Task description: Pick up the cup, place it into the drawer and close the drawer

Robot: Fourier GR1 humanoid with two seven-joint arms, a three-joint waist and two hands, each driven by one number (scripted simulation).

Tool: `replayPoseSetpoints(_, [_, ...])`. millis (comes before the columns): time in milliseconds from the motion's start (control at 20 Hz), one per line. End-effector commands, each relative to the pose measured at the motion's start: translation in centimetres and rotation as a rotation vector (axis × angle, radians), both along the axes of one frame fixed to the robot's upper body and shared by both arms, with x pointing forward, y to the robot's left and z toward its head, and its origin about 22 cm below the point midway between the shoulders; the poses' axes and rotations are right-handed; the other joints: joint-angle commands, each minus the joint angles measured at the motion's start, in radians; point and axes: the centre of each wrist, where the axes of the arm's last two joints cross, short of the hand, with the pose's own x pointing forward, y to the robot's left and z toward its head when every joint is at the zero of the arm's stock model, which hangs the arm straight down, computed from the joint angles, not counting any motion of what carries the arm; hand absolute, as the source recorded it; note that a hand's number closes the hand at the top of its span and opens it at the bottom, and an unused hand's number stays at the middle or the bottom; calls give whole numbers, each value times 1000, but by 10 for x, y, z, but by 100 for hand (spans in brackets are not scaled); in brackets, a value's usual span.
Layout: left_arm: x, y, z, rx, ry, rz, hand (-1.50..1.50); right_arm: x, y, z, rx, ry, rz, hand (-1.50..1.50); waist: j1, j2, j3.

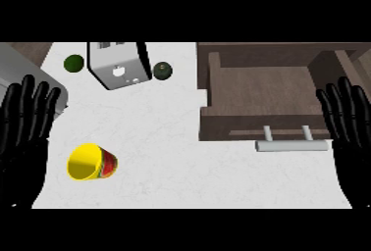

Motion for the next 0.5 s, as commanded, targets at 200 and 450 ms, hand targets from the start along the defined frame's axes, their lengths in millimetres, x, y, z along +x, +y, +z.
replayPoseSetpoints(200, [-9, 18, 0, 18, -3, -410, -150, -2, -3, -3, 35, 46, -26, -150, 6, -48, -17])
replayPoseSetpoints(450, [-4, 57, -31, -175, 142, -517, -150, 5, -1, 3, 106, 117, 51, -150, 8, -45, -17])
